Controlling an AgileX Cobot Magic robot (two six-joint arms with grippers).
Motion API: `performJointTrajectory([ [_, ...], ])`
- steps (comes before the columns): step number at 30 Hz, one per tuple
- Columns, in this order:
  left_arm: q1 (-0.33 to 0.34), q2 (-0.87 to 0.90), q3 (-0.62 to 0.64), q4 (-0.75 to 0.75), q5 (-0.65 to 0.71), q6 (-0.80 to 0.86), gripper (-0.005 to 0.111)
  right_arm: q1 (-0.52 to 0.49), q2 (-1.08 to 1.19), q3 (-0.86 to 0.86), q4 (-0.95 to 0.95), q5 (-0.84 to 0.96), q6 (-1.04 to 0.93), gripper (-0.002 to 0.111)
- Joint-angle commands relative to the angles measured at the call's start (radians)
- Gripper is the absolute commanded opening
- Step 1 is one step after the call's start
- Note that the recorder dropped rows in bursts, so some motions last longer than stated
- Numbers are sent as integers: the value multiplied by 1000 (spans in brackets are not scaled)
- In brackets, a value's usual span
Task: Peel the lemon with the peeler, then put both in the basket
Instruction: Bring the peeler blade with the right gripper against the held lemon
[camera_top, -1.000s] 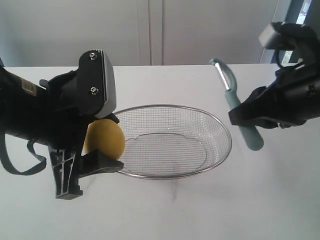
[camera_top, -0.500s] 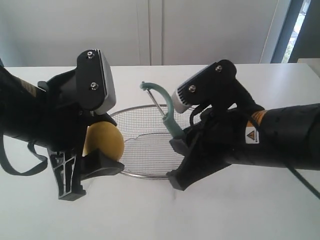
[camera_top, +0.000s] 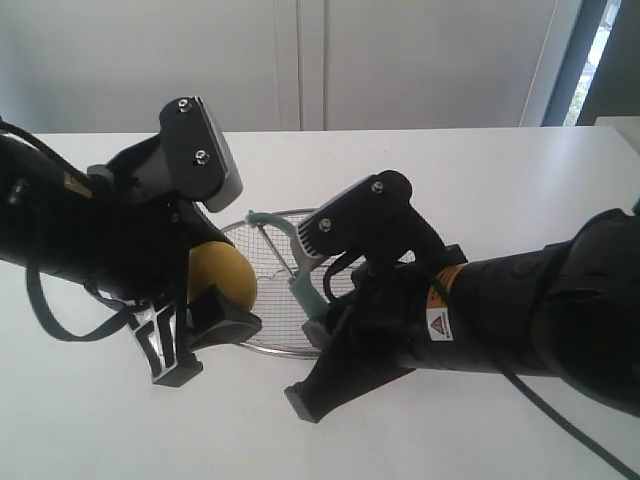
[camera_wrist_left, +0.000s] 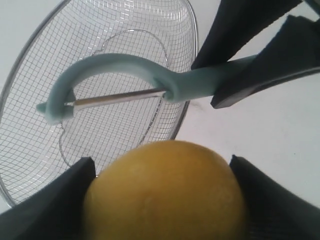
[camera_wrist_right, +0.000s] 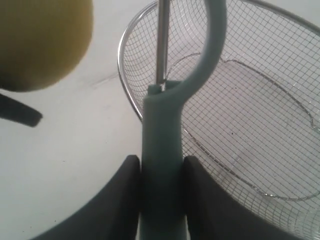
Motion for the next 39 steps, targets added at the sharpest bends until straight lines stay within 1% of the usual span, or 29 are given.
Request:
performJointTrajectory([
  [1,-7,34,-7,-16,-18,-13,0,8,0,3,2,-20,9,0],
  [5,-7,44,-7,-20,-48,-13,0,8,0,3,4,-21,8,0],
  [14,-7,44,-7,-32,-49,-13,0,8,61,3,25,-55,8,0],
  [19,-7,44,-7,-32,-47,-17,0,8,58,3,45,-83,8,0],
  [39,-5,45,-7,-24,-89,-17,0,8,58,1,65,-70,10,0],
])
